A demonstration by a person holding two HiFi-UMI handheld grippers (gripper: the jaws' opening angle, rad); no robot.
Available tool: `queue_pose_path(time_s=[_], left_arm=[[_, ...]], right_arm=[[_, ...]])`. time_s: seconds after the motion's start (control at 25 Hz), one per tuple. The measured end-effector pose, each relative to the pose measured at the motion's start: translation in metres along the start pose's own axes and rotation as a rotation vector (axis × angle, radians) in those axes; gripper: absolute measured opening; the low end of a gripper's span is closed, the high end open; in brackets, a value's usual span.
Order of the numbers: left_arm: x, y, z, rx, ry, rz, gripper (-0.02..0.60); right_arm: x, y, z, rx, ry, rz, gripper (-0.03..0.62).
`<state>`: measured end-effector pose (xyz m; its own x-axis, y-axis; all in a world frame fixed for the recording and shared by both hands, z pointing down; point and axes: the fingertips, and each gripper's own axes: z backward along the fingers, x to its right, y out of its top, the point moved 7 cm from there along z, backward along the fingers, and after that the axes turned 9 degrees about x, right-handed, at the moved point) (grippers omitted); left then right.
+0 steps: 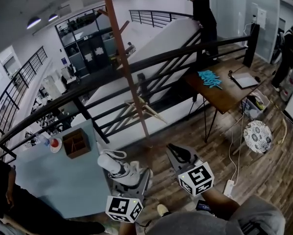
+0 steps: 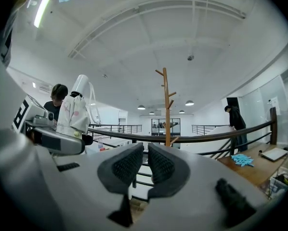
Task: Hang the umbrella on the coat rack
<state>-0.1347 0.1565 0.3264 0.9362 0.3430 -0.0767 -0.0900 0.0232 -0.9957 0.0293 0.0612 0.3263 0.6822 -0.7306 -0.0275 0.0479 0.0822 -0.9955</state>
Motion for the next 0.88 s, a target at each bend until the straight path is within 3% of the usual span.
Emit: queue_pose_path(time_s=[0.88], left_arm=[[-0.058,0.018,-0.013,0.037,-0.037,-0.025,0.244]], right_arm=[[-0.023,0.009,-0.066,0.035,0.017,0.033,0.046]])
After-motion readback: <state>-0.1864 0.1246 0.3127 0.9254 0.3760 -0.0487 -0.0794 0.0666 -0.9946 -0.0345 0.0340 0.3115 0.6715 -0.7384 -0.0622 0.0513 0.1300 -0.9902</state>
